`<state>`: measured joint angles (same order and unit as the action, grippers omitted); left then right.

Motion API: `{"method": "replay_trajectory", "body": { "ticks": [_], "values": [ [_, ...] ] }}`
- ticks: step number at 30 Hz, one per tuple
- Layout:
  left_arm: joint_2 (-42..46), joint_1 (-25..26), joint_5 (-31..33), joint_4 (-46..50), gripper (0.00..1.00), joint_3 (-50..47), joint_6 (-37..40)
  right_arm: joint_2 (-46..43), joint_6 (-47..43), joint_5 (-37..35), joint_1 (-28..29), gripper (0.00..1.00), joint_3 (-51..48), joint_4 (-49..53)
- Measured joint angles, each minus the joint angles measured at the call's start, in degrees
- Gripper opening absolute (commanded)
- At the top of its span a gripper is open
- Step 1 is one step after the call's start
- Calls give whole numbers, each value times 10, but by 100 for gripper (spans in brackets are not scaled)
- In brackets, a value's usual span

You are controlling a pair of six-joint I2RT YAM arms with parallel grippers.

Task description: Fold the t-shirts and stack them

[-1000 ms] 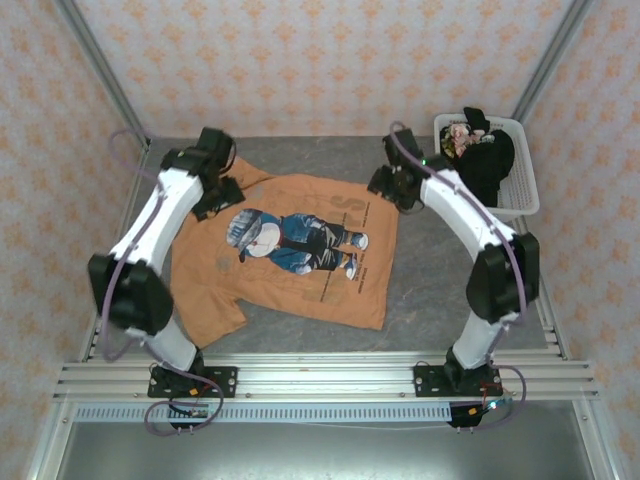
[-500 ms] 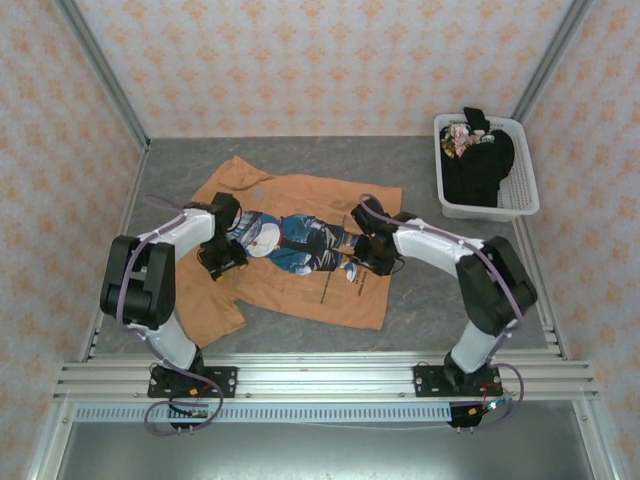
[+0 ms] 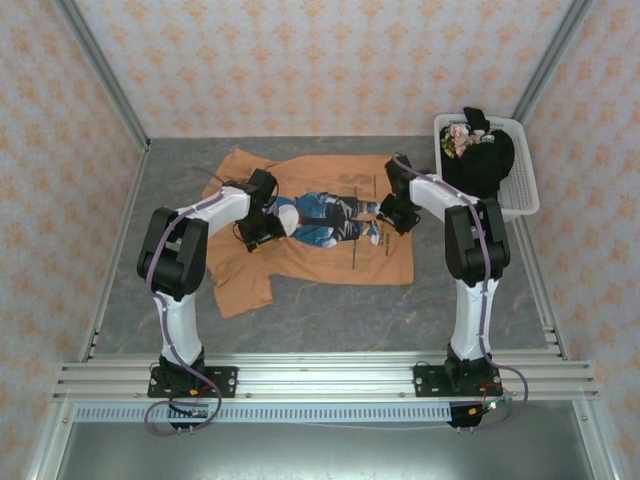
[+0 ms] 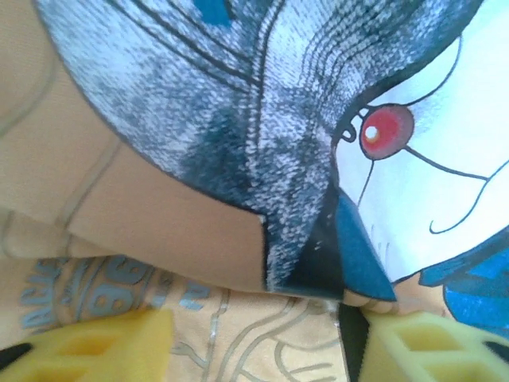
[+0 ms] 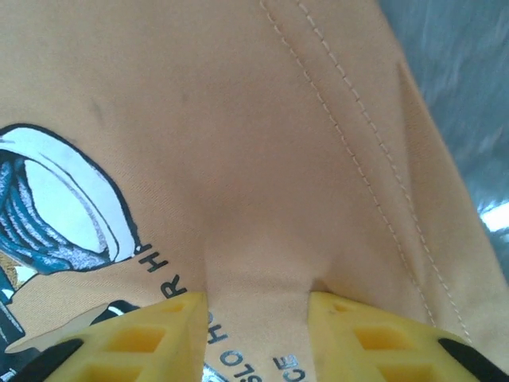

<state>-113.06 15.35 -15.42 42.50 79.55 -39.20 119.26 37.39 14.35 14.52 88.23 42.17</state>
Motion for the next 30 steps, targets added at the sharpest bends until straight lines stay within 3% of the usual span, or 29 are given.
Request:
{"method": "replay_trajectory", "body": {
  "ticks": [5,12,19,24,26,30],
  "values": [
    [81,-1,57,45,70,-12,-15,-35,-33,-20,4,63,-7,21],
    [289,-54,66,92,71,-174,-35,-248,-53,-22,19,72,-116,32],
    [316,-65,17,93,74,-333,-70,-343,-66,7,56,77,-235,38],
    [310,-41,-12,49,73,-378,-108,-367,-66,12,57,78,-292,44],
    [296,-32,-18,26,66,-384,-120,-372,-66,12,57,78,-302,44],
    [280,-22,-4,39,26,-372,-145,-383,-65,5,56,78,-327,41]
  ]
}}
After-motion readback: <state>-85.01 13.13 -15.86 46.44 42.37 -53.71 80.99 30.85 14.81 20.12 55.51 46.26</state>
